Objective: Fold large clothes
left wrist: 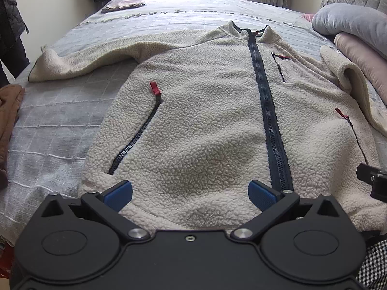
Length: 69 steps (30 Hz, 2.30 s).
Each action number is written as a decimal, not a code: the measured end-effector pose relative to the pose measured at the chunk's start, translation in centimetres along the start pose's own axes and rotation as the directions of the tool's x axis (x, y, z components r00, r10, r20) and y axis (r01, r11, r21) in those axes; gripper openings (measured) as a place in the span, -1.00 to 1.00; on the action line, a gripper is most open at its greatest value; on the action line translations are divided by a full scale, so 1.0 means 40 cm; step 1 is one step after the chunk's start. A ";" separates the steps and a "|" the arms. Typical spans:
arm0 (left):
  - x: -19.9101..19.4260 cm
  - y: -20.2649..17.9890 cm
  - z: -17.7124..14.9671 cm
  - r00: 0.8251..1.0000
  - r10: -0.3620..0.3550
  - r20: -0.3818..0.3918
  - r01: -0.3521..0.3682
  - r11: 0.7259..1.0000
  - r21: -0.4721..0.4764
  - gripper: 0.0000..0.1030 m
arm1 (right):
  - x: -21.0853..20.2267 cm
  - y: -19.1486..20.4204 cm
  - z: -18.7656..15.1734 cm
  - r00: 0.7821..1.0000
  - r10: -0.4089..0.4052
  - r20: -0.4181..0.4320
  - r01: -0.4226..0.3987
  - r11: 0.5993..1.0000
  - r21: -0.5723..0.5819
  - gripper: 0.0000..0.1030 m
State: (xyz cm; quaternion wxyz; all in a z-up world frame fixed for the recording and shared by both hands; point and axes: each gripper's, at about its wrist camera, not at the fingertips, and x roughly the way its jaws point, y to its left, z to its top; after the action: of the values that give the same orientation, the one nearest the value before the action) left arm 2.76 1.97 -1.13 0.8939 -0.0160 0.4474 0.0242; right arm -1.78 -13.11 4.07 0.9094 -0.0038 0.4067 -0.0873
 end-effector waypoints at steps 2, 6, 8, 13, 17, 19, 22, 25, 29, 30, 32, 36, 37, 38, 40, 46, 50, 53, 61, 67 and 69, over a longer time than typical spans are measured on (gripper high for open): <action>0.007 0.006 0.001 1.000 -0.001 -0.003 0.001 1.000 -0.002 1.00 | 0.008 -0.001 -0.001 1.000 -0.001 -0.004 0.001 1.000 -0.004 1.00; 0.010 0.019 0.000 0.999 0.001 0.050 -0.003 1.000 0.025 1.00 | 0.022 -0.003 0.001 1.000 -0.007 -0.007 0.007 1.000 -0.013 1.00; 0.012 0.026 0.003 0.998 -0.009 0.070 0.004 0.998 0.070 1.00 | 0.031 -0.006 0.002 1.000 -0.009 0.000 0.009 1.000 -0.028 1.00; 0.027 0.090 0.033 0.996 -0.047 0.081 0.037 0.993 0.114 1.00 | 0.050 -0.045 0.011 0.999 0.043 0.019 -0.042 0.998 -0.048 0.99; 0.058 0.198 0.056 0.996 -0.080 0.046 0.075 0.991 0.109 1.00 | 0.088 -0.124 0.026 0.991 0.117 -0.062 -0.116 0.993 0.014 0.99; 0.082 0.265 0.060 0.994 -0.110 0.000 0.110 0.993 0.052 1.00 | 0.117 -0.171 0.027 0.984 0.131 -0.119 -0.126 0.991 0.052 0.99; 0.126 0.370 0.047 0.979 -0.197 -0.059 0.191 0.978 -0.088 0.99 | 0.155 -0.254 0.007 0.971 0.185 -0.150 -0.162 0.974 0.157 0.99; 0.164 0.430 0.010 0.941 -0.323 -0.102 0.296 0.931 -0.216 0.95 | 0.186 -0.313 -0.023 0.944 0.288 -0.164 -0.238 0.933 0.271 0.88; 0.165 0.437 -0.037 0.923 -0.373 -0.089 0.343 0.907 -0.244 0.49 | 0.207 -0.340 -0.063 0.929 0.330 -0.170 -0.257 0.902 0.346 0.41; 0.155 0.435 -0.043 0.912 -0.403 -0.080 0.374 0.893 -0.249 0.11 | 0.201 -0.342 -0.069 0.933 0.321 -0.162 -0.251 0.904 0.346 0.11; 0.144 0.435 -0.055 0.886 -0.458 -0.070 0.421 0.860 -0.290 -0.32 | 0.181 -0.348 -0.079 0.933 0.333 -0.136 -0.273 0.903 0.333 -0.30; 0.073 0.421 -0.055 0.881 -0.473 -0.016 0.450 0.847 -0.282 -0.60 | 0.098 -0.386 -0.073 0.928 0.369 -0.039 -0.339 0.886 0.316 -0.84; 0.051 0.419 -0.052 0.875 -0.483 0.001 0.464 0.840 -0.280 -0.61 | 0.070 -0.401 -0.063 0.935 0.354 -0.008 -0.334 0.889 0.312 -0.85; 0.023 0.415 -0.051 0.871 -0.490 0.017 0.476 0.837 -0.271 -0.61 | 0.045 -0.414 -0.055 0.940 0.342 0.015 -0.330 0.892 0.308 -0.85; -0.011 0.401 -0.056 0.870 -0.493 0.015 0.482 0.843 -0.238 -0.61 | 0.011 -0.439 -0.037 0.950 0.312 0.028 -0.306 0.906 0.292 -0.85; 0.060 0.326 -0.095 0.925 -0.340 -0.168 0.338 0.940 -0.046 -0.18 | 0.103 -0.429 -0.045 0.964 0.227 -0.138 -0.187 0.949 0.255 -0.70; 0.014 0.310 -0.045 0.969 -0.243 -0.036 0.244 0.969 0.031 0.38 | 0.121 -0.465 -0.046 0.978 0.172 -0.119 -0.134 0.952 0.274 0.05; -0.014 0.289 0.012 0.976 -0.197 0.095 0.188 0.977 0.102 0.88 | 0.103 -0.531 -0.002 0.993 0.116 -0.026 -0.103 0.944 0.313 0.40; 0.118 0.128 0.145 0.968 -0.244 0.067 0.229 0.957 0.177 0.91 | 0.311 -0.732 0.080 0.996 0.025 0.086 -0.069 0.827 0.558 0.63; 0.210 -0.060 0.225 0.949 -0.312 0.049 0.287 0.917 0.277 0.90 | 0.460 -0.755 0.100 0.990 -0.096 0.104 0.004 0.751 0.660 0.49; 0.239 -0.118 0.258 0.939 -0.338 0.067 0.303 0.902 0.307 0.90 | 0.466 -0.743 0.113 0.982 -0.109 0.153 -0.024 0.735 0.677 0.16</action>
State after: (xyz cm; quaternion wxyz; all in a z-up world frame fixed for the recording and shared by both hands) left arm 16.98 -1.95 -2.56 0.9029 0.0444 0.3835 -0.1889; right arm 9.13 -45.69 -4.37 0.8796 0.3095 0.2618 -0.2489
